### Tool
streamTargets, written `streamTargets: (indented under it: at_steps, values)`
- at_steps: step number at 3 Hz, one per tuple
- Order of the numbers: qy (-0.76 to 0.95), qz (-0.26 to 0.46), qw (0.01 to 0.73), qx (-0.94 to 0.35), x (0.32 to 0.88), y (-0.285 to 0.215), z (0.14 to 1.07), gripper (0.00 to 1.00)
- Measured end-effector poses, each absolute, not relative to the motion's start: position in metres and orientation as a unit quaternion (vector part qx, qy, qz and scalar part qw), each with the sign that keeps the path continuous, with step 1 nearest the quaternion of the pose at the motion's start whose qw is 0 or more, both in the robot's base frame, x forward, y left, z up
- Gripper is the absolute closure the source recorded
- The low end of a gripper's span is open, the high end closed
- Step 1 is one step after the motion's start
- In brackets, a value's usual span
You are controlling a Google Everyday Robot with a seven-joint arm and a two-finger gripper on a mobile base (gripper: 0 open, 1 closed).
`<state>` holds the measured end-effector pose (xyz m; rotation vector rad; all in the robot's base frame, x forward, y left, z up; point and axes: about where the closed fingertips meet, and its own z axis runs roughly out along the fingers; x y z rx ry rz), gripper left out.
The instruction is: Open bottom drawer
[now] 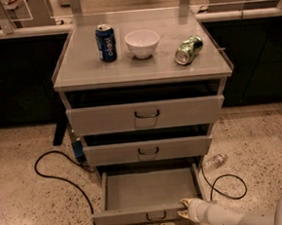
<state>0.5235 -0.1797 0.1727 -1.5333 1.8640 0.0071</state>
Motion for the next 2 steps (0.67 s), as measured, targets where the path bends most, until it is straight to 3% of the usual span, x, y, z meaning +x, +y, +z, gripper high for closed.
streamTargets:
  at_steps: [2]
  values:
    - [0.720, 0.002, 0.359, -0.594, 0.5159, -0.1823, 0.1723, 1.00]
